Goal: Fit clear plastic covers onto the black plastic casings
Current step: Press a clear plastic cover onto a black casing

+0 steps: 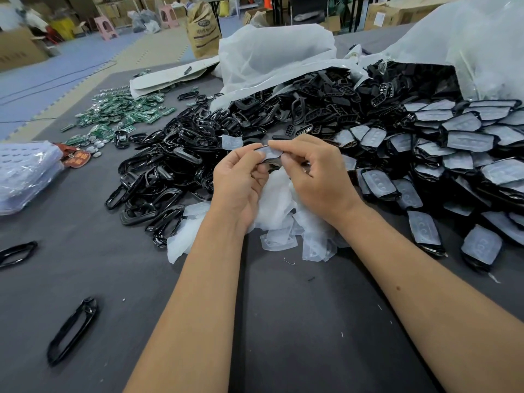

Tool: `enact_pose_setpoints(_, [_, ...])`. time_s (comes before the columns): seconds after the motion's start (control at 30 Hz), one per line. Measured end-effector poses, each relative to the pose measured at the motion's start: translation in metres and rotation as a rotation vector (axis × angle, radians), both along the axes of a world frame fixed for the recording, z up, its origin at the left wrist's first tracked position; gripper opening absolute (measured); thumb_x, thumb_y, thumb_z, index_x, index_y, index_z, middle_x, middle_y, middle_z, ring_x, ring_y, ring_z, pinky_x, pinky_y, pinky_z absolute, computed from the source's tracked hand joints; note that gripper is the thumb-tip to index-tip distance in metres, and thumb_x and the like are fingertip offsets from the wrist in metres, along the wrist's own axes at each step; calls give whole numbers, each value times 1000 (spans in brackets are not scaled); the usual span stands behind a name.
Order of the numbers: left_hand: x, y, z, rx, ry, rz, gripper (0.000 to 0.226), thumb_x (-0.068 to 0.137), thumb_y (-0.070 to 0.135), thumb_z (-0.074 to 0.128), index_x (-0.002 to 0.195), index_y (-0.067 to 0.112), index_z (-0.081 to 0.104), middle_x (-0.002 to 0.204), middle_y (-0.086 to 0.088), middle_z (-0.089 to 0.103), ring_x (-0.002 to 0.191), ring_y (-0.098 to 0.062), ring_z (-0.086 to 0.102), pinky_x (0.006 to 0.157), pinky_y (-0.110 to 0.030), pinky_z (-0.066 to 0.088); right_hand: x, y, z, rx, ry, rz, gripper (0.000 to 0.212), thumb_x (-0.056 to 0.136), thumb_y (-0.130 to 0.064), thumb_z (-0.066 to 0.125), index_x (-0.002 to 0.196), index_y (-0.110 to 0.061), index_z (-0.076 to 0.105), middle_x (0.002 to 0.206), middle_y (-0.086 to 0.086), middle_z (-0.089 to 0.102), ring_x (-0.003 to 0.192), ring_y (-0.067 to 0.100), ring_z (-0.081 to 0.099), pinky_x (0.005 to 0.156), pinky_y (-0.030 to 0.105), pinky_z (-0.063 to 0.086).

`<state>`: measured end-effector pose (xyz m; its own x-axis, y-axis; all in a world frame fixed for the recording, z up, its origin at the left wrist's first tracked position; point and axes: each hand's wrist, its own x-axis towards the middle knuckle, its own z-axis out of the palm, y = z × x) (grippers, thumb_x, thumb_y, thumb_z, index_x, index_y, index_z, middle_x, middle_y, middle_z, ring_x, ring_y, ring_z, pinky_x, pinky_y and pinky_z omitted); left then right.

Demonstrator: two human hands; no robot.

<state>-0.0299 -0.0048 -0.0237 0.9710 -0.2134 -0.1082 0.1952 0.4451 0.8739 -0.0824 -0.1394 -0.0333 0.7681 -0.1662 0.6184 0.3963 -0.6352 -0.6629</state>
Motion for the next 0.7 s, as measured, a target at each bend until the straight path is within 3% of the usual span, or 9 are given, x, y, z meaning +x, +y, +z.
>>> enact_pose_setpoints(0.17, [1,2,0,-84,26,-40,18,98,4,64,114,-3,65,83,-7,66,59,-8,57,59,-13,50,1,-3,-1,-61,-27,-36,27,93,-9,76,120,-8,77,98,9,64,85,22,62,80,35,55])
enact_pose_setpoints(0.3, [0,0,3,-128,45,-89,34,102,33,61,97,1,69,86,-14,74,64,-15,67,61,-18,56,0,-7,-1,77,11,-90,13,94,-12,76,105,-7,81,98,10,65,89,19,63,78,30,53])
enact_pose_setpoints(0.37, [-2,-3,2,-60,-11,-89,24,104,22,59,103,1,70,88,-13,73,66,-13,66,65,-18,56,0,-10,1,241,93,-61,7,95,-11,75,100,-9,80,102,9,65,87,14,62,75,27,54])
enact_pose_setpoints(0.5, [-5,-6,-1,59,-131,-70,8,100,1,61,102,4,68,82,-8,68,67,-12,62,65,-19,54,-1,-16,4,543,217,107,9,97,-9,71,94,-6,79,99,9,62,63,8,56,51,21,48])
enact_pose_setpoints(0.7, [-6,-6,0,114,-166,-85,14,103,5,58,94,7,68,81,-7,68,72,-11,62,70,-22,56,3,-24,-1,685,302,188,13,97,-14,72,106,-11,80,84,9,69,73,25,57,55,30,48])
